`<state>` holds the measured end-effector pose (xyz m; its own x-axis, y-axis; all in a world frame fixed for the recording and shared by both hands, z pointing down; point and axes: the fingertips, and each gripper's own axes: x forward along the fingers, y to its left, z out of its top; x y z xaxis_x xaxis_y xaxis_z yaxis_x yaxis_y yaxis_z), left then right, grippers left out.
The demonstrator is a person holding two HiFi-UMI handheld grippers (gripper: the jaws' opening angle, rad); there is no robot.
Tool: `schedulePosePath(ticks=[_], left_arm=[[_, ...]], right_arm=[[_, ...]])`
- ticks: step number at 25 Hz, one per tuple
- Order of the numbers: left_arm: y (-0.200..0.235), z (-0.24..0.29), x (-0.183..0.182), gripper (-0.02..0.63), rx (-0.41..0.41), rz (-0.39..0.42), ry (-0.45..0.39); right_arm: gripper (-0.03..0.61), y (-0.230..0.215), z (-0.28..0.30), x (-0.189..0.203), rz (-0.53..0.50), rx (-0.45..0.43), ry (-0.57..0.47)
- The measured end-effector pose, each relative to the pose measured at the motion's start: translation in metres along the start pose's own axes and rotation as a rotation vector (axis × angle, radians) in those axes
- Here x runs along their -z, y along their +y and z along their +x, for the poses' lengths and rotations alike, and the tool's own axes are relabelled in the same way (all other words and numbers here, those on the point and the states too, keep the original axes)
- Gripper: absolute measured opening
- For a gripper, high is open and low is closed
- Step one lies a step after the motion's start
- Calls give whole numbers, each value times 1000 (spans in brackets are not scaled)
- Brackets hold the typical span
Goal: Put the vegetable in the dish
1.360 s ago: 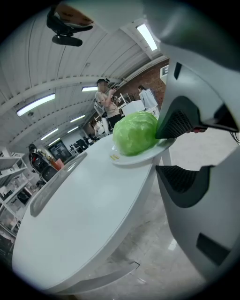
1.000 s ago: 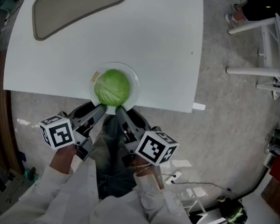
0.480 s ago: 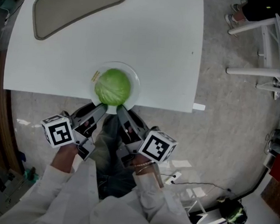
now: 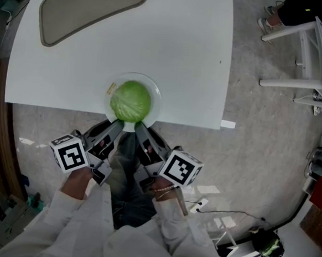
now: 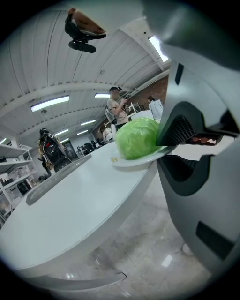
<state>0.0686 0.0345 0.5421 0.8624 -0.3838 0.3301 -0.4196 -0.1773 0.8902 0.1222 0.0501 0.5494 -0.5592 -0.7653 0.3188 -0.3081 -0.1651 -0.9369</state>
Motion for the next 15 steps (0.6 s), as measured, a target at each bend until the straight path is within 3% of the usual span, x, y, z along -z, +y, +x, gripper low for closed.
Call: schedulePosePath(ticks=[15], left_arm=[[-7,-3,10,64,10,21,18]], right_arm=[[40,1,-11,5,-3,17,2]])
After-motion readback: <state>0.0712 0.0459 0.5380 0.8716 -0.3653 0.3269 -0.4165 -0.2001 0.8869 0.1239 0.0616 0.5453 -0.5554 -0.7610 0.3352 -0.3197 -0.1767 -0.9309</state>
